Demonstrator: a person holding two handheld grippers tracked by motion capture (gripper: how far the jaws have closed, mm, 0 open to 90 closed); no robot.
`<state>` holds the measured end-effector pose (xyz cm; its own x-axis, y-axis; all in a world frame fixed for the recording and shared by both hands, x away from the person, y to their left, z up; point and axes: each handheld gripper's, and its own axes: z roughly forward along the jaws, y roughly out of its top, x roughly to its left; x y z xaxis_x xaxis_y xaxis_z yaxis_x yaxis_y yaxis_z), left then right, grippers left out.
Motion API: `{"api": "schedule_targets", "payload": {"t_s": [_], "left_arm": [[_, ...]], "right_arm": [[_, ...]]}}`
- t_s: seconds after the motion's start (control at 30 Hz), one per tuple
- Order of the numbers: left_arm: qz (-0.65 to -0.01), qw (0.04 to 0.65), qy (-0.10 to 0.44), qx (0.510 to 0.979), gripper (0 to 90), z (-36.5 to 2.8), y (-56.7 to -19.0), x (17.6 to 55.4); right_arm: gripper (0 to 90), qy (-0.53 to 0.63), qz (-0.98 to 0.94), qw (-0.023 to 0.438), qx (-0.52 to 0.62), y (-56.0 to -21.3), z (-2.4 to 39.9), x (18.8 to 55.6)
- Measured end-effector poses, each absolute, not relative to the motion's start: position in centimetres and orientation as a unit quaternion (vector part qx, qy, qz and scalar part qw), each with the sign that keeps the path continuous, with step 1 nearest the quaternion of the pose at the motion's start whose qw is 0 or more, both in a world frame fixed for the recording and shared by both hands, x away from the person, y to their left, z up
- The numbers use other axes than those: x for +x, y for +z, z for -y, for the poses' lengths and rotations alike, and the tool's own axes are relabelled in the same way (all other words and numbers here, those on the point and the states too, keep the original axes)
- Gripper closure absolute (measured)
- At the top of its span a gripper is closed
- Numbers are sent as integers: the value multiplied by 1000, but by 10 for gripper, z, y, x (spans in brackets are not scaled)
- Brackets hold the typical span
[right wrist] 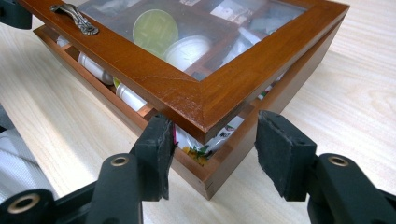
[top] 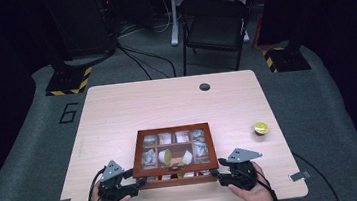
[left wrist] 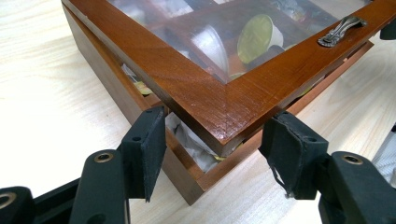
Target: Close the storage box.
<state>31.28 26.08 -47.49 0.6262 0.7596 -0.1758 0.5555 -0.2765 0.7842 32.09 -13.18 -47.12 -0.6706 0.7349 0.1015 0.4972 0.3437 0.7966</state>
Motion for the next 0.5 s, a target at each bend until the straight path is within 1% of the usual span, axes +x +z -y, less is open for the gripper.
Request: {"api": "schedule_targets", "payload": {"t_s": [0.13, 0.33, 0.5], "left_arm": [[-420, 428, 114, 792, 404, -260, -477, 312], [-413, 423, 126, 797, 402, -259, -477, 310], [-415, 424, 117, 796, 402, -261, -478, 310]], "right_arm": [[468, 423, -809, 138, 383, -474, 132, 319], [461, 421, -809, 139, 385, -475, 133, 318], [460, 418, -812, 137, 383, -477, 132, 319]]}}
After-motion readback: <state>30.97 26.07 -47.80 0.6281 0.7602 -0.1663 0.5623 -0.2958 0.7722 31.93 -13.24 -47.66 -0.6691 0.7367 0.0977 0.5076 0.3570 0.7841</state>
